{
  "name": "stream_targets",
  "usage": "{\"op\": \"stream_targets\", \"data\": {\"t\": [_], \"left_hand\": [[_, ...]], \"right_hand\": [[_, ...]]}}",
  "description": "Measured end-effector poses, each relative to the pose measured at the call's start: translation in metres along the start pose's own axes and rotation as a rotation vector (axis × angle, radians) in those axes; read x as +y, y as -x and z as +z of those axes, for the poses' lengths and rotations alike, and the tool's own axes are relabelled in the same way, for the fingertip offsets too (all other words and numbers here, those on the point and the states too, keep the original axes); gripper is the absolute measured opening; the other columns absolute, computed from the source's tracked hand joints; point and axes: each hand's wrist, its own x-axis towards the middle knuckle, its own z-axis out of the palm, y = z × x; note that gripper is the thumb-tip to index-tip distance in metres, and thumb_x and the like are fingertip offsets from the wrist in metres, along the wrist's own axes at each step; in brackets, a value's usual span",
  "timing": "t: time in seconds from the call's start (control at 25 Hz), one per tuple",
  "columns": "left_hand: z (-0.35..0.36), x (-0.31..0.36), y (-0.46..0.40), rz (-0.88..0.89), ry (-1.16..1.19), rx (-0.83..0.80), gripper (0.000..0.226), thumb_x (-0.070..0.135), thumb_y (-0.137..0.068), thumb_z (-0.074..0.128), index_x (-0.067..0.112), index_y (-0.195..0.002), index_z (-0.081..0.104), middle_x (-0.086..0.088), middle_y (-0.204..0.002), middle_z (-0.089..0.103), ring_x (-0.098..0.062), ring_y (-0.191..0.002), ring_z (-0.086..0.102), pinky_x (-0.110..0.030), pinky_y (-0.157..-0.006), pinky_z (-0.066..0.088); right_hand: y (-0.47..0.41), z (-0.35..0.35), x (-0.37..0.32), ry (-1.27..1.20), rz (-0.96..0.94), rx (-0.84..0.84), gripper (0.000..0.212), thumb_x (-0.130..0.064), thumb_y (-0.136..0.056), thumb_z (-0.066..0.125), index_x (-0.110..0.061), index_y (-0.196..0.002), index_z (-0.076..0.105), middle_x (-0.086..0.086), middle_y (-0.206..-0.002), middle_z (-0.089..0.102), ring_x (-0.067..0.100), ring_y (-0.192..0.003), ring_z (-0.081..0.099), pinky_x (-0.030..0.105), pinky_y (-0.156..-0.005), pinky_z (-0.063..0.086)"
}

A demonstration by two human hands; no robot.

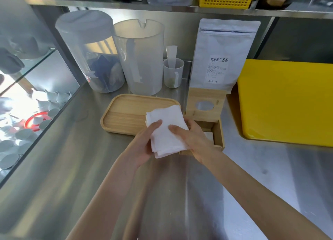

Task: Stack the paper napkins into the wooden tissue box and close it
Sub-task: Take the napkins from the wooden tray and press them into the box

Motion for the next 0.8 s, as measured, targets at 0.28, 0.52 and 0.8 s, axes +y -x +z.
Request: {"op": "stream_targets", "data": {"t": [0.28,0.52,0.8], "left_hand": [[0.026,-0.022,0.016,0.040,-0.054,0.070,0.045,0.018,-0.083,0.062,0.009,-0.127,0.051,-0.005,-0.097,0.073,-0.013,-0.078,0.073,-0.025,-0.057,0.057],[0.038,-0.038,0.016,0.102,-0.022,0.224,0.045,0.019,-0.085,0.061,0.010,-0.127,0.049,-0.006,-0.107,0.068,-0.019,-0.089,0.068,-0.025,-0.054,0.056],[0.058,-0.054,0.022,0.216,0.070,0.232,0.048,0.022,-0.084,0.061,0.015,-0.129,0.048,-0.011,-0.120,0.065,-0.027,-0.106,0.064,-0.041,-0.081,0.058]], "right_hand": [[0.026,-0.017,0.003,0.199,-0.073,-0.007,0.054,-0.038,-0.082,0.062,-0.020,-0.128,0.042,-0.003,-0.112,0.058,0.014,-0.096,0.059,0.031,-0.081,0.053],[0.040,-0.030,0.015,-0.093,-0.009,0.110,0.053,-0.048,-0.089,0.042,-0.019,-0.133,0.040,0.005,-0.127,0.055,0.022,-0.113,0.053,0.043,-0.104,0.041],[0.068,-0.024,0.042,-0.545,0.023,-0.078,0.057,-0.048,-0.063,0.065,-0.027,-0.113,0.051,-0.001,-0.113,0.066,0.017,-0.109,0.061,0.037,-0.101,0.044]]}}
